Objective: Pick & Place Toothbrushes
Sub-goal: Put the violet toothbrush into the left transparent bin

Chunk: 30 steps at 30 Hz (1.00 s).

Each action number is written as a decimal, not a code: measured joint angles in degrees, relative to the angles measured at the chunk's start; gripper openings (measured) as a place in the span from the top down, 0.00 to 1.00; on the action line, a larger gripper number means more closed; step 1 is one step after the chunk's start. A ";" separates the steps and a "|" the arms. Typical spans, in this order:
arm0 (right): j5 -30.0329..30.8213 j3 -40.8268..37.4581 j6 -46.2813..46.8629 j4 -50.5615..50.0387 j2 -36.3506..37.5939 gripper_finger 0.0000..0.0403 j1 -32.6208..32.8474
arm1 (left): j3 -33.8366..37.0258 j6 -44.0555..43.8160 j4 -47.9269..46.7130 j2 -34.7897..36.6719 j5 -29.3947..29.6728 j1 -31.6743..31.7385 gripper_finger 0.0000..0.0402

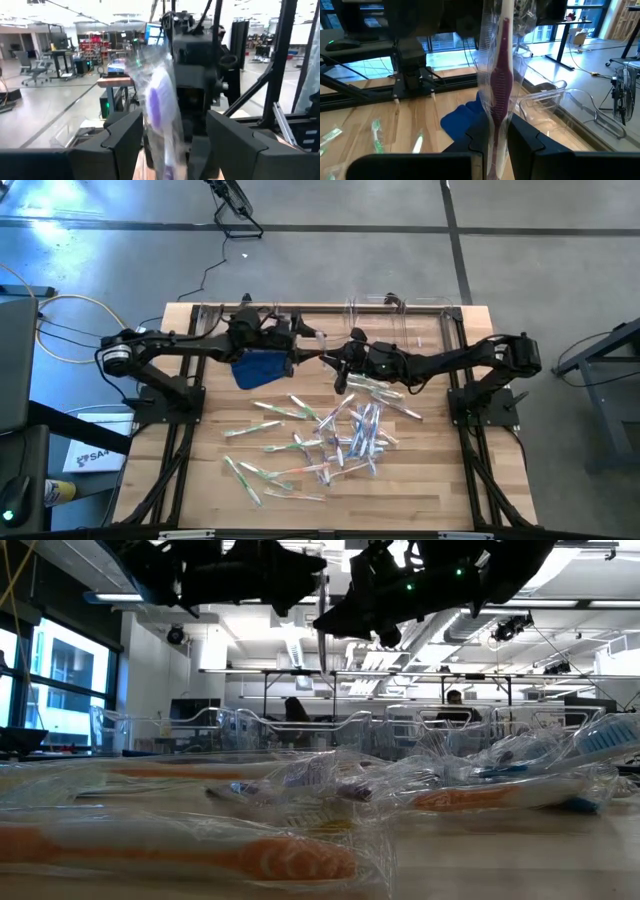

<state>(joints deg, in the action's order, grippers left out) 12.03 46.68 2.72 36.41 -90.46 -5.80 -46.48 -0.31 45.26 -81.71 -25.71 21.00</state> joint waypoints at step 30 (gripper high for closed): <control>0.28 0.00 -0.61 0.24 0.00 0.90 -0.02 | -2.25 -0.27 -5.15 -1.77 2.25 -0.08 0.94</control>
<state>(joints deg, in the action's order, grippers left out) 12.32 46.68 2.11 36.66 -90.45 -5.82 -48.73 -0.59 40.11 -83.48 -23.46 20.93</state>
